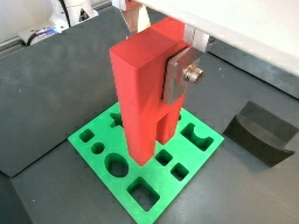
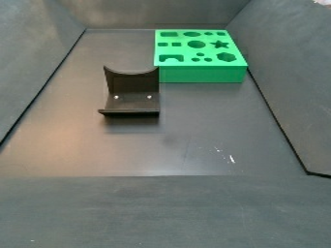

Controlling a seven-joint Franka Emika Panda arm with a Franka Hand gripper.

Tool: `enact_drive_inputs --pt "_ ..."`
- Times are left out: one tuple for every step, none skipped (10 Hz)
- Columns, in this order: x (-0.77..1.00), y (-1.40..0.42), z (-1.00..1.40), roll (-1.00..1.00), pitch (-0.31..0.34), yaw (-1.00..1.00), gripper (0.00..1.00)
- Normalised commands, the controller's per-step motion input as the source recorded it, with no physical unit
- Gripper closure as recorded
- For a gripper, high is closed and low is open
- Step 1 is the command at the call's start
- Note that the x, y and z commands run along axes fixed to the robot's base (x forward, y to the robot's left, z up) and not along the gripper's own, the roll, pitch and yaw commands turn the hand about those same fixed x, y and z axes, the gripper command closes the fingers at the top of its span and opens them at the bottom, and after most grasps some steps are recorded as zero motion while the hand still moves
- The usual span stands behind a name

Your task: Insert the double-square object.

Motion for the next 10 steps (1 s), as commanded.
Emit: enact_drive_inputs --pt "0.33 0.03 -0.99 0.08 0.093 -0.88 1.0" --pt "0.33 0.03 -1.0 0.08 0.093 -0.88 1.0" --pt "0.33 0.03 -0.99 0.07 0.094 -0.89 1.0" --pt "0.56 0.21 -0.63 -0.01 -0.026 -0.6 1.0" --pt "0.64 0.63 -0.33 -0.25 -0.227 -0.2 1.0" --pt "0.47 0.89 -0.32 -0.31 -0.231 0.0 1.0" --pt "0.47 0.9 -0.32 -0.31 -0.23 0.0 1.0" --pt "0.22 0.76 -0.39 -0.28 -0.131 -0.11 1.0" --pt "-0.04 0.07 -0.24 0.0 -0.02 -0.97 1.0" --pt "-0.06 0.0 -0.07 0.07 0.0 -1.0 1.0"
